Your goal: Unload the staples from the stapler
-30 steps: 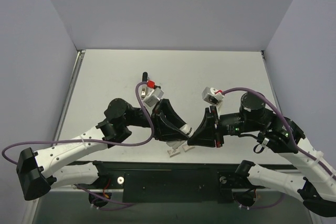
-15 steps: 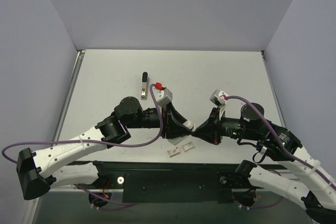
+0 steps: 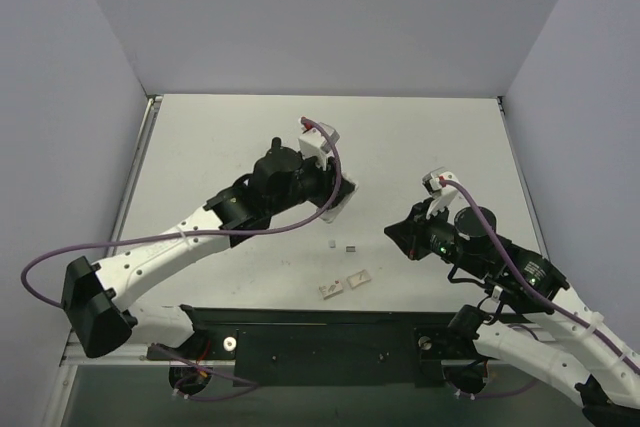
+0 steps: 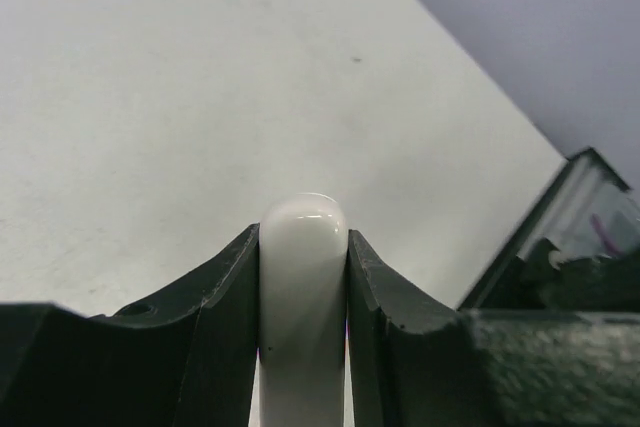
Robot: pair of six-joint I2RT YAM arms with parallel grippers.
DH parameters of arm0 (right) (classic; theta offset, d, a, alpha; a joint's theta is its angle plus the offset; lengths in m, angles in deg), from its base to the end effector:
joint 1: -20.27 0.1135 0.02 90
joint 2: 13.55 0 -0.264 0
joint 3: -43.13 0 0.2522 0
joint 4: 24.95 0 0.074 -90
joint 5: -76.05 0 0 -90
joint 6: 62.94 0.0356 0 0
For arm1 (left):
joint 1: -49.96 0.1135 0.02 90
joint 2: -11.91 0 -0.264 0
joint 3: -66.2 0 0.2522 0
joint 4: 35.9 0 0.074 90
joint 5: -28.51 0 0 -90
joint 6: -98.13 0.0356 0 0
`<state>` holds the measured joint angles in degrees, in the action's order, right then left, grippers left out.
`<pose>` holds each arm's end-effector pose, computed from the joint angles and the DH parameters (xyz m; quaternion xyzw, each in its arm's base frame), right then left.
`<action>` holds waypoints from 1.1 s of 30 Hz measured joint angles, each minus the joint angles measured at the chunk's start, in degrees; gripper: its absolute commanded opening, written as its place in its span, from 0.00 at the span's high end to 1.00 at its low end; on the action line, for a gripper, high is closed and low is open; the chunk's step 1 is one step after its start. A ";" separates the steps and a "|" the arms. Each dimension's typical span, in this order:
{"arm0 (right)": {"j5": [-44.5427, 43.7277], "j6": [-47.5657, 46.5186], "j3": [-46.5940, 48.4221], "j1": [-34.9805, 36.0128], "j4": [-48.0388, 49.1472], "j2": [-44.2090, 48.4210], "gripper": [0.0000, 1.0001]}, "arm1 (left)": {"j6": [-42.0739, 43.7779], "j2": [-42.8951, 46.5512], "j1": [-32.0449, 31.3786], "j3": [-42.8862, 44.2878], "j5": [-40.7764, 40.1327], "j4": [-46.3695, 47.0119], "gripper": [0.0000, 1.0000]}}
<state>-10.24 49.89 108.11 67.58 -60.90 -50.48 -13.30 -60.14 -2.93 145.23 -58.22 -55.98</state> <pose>0.0933 0.1045 0.3757 -0.1806 0.7321 0.3971 0.5232 0.1768 -0.2370 0.3705 0.2293 0.7487 -0.3933 0.4819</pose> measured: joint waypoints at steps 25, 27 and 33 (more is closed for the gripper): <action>-1.40 3.08 -6.80 0.00 3.39 -4.79 1.00 | 5.88 -42.05 12.85 22.47 -29.55 -5.55 1.00; -1.18 3.06 -6.82 -0.02 3.91 -5.42 1.00 | 5.46 -44.81 14.58 24.04 -28.81 -5.57 1.00; -0.44 3.02 -7.56 -0.02 5.22 -7.15 1.00 | 4.63 -50.86 19.02 26.84 -26.95 -5.99 1.00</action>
<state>-10.68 52.90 100.55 67.56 -55.68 -57.62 -8.67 -111.00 16.09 172.07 -85.17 -61.97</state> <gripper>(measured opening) 0.001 0.424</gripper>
